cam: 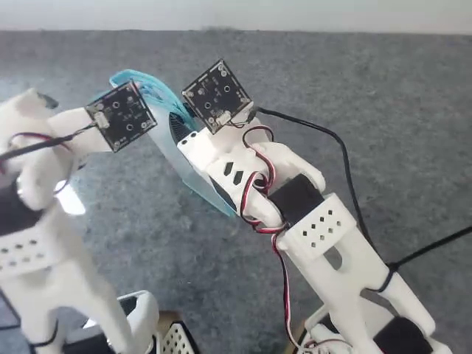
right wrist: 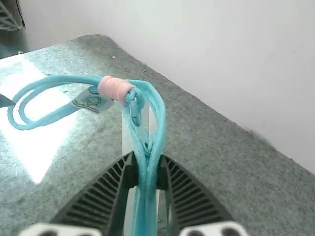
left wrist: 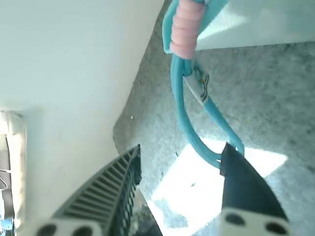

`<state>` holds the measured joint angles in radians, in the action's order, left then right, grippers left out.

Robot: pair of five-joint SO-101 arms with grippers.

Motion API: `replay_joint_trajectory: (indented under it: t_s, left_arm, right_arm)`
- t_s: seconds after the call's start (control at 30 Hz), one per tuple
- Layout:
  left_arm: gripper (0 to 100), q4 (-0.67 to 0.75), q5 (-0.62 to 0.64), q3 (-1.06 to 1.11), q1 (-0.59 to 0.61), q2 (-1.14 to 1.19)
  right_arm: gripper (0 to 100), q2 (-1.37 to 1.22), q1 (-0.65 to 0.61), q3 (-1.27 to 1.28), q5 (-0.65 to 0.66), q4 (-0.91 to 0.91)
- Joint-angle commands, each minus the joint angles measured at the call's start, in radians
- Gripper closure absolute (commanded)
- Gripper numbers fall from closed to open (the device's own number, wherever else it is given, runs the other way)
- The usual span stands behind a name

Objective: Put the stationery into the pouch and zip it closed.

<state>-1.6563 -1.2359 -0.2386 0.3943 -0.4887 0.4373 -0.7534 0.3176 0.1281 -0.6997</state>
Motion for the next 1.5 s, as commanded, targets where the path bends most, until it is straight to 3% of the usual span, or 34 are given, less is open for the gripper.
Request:
replay_joint_trajectory:
  t_s: [0.0,0.2,0.37,0.63,1.1,1.47]
  left_arm:
    - [71,0.077,-0.018,-0.035,-0.052,0.046]
    - [71,0.086,-0.04,-0.071,-0.11,0.176]
    - [71,-0.008,-0.04,-0.124,-0.184,0.184]
    - [71,0.032,-0.023,-0.124,-0.193,0.186]
    - [98,-0.058,-0.02,-0.13,-0.292,0.183]
    - [99,-0.046,-0.034,-0.131,-0.23,0.183]
  right_arm:
    - [99.2,-0.064,-0.001,0.005,0.02,-0.027]
    - [99.2,-0.015,-0.041,0.018,0.049,-0.088]
    - [99.1,0.07,-0.07,0.13,0.071,-0.068]
    - [99.1,0.134,-0.068,0.158,0.072,-0.081]
    - [99.1,0.104,-0.068,0.153,0.069,-0.079]
    - [99.1,0.097,-0.067,0.16,0.052,-0.082]
